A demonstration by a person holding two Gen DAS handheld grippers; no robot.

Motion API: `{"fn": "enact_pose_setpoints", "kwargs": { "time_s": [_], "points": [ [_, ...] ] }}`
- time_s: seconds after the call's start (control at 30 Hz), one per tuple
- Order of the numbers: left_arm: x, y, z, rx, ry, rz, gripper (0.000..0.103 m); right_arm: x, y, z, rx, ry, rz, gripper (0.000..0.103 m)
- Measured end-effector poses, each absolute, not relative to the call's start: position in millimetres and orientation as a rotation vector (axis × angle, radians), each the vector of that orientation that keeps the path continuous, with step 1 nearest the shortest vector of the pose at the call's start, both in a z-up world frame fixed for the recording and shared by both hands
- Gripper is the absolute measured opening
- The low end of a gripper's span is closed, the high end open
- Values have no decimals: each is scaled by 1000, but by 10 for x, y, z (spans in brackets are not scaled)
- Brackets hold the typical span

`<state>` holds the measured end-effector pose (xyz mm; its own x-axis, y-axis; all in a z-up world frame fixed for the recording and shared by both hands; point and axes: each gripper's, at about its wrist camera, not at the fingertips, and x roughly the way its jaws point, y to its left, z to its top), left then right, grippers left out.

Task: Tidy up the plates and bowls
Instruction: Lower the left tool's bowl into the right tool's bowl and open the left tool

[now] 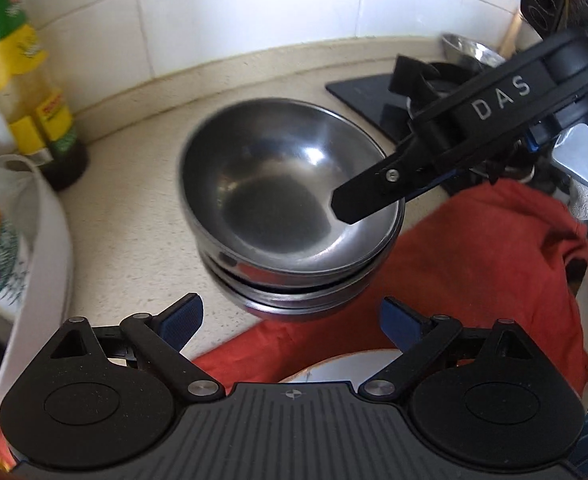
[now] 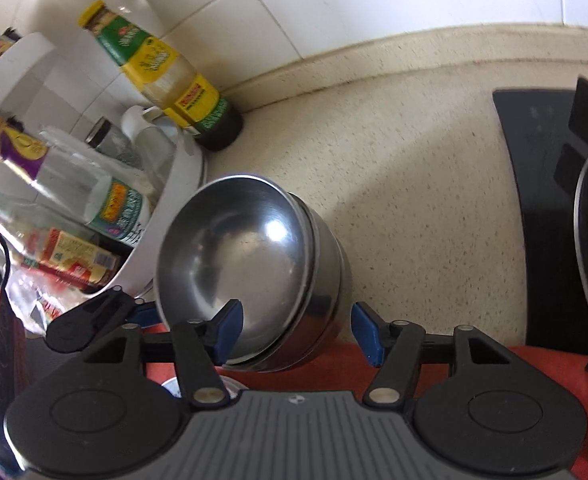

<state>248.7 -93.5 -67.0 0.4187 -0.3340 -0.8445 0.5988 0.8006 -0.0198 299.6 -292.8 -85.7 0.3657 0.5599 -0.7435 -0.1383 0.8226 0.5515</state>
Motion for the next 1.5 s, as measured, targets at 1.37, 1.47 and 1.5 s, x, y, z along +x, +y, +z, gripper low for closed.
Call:
{"fn": "enact_pose_setpoints", "kwargs": {
  "time_s": [1.37, 1.47, 1.5],
  "points": [
    [3402, -1042, -1282, 363, 728, -840, 103, 3925, -3007, -1282, 540, 1108, 452, 79],
    [3427, -1037, -1280, 362, 729, -833, 103, 3941, -3030, -1282, 552, 1102, 441, 79],
    [3411, -1117, -1274, 363, 730, -831, 103, 3945, -3037, -1284, 555, 1099, 440, 78]
  ]
}}
